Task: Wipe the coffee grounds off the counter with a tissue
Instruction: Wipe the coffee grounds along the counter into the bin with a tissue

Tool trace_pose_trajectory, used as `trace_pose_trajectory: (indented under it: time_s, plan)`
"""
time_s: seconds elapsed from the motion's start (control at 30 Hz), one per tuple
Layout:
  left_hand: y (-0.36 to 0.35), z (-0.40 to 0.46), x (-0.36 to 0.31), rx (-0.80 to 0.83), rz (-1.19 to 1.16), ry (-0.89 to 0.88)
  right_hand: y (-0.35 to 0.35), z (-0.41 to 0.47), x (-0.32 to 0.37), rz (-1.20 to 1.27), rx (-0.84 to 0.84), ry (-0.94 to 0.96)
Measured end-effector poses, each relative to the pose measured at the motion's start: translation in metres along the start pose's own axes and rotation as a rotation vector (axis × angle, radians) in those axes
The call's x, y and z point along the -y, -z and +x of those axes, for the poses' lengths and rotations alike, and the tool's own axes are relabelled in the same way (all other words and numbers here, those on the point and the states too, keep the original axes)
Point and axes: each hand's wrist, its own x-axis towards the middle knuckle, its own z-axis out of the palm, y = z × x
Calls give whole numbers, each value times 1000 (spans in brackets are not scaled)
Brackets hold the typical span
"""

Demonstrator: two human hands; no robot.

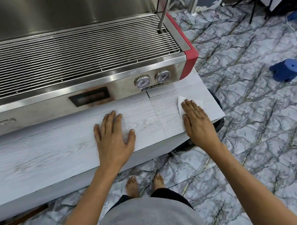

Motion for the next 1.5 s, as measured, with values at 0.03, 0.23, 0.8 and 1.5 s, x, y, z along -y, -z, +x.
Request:
trace_pose_trajectory:
  time_s: [0.03,0.23,0.8,1.5]
  plan:
    - [-2,1,-6,11,-14,-10,1,1,-2,2,0,1]
    - [-18,7,-44,69,-49,-96,-1,2,-8,39,-17,19]
    - [-36,12,-68,42,132,-125,-11,-3,18,95,-26,124]
    - [-36,11,-69,35,129,-115,-1,23,4,19,12,8]
